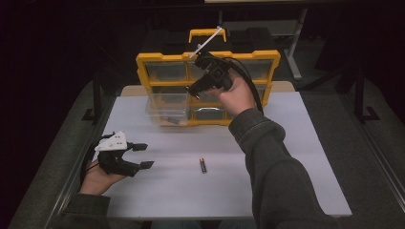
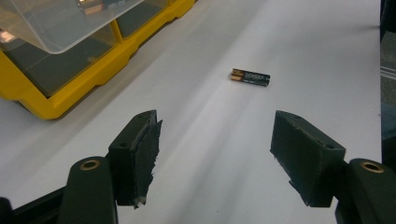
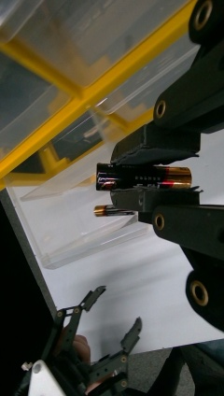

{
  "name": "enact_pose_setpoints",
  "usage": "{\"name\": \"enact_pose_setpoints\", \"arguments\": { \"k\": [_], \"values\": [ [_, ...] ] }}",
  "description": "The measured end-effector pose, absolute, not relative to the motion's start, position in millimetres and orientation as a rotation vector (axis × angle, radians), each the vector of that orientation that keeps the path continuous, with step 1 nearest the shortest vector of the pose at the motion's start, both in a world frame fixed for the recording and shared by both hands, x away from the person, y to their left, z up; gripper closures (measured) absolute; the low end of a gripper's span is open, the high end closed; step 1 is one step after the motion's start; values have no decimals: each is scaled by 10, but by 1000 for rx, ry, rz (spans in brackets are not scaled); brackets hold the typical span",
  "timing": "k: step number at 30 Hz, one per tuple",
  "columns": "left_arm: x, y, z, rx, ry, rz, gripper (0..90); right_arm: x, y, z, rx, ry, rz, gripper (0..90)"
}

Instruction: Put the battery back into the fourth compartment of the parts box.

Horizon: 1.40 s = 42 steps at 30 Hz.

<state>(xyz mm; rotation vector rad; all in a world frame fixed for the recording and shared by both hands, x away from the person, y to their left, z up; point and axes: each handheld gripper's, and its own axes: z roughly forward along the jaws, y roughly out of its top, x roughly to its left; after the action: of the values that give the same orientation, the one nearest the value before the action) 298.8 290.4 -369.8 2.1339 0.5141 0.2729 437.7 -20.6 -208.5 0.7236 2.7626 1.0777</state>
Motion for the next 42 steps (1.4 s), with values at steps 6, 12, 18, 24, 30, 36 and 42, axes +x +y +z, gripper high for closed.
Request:
{"name": "enact_pose_setpoints", "arguments": {
  "k": [6,12,18,24,30,36,42],
  "values": [
    [2993,2924,-3694,2120,519,275,320,4439,-4,-2089,688,2781,1054,758],
    [2986,2933,-3688,2113,529,267,320,4498,160,-2120,680,2798,1039,757],
    [2987,2939,-3682,2111,529,270,320,4540,307,-2164,665,2800,1021,757],
    [2989,2957,-3675,2106,533,269,320,4578,433,-2265,657,2834,991,758],
    [2984,2949,-3668,2111,523,277,320,4595,535,-2381,661,2857,928,757],
    [2980,2971,-3657,2117,530,277,319,4607,615,-2485,659,2882,876,756],
    [2979,2971,-3659,2112,526,279,318,4616,631,-2567,664,2895,868,743]
  ]
}}
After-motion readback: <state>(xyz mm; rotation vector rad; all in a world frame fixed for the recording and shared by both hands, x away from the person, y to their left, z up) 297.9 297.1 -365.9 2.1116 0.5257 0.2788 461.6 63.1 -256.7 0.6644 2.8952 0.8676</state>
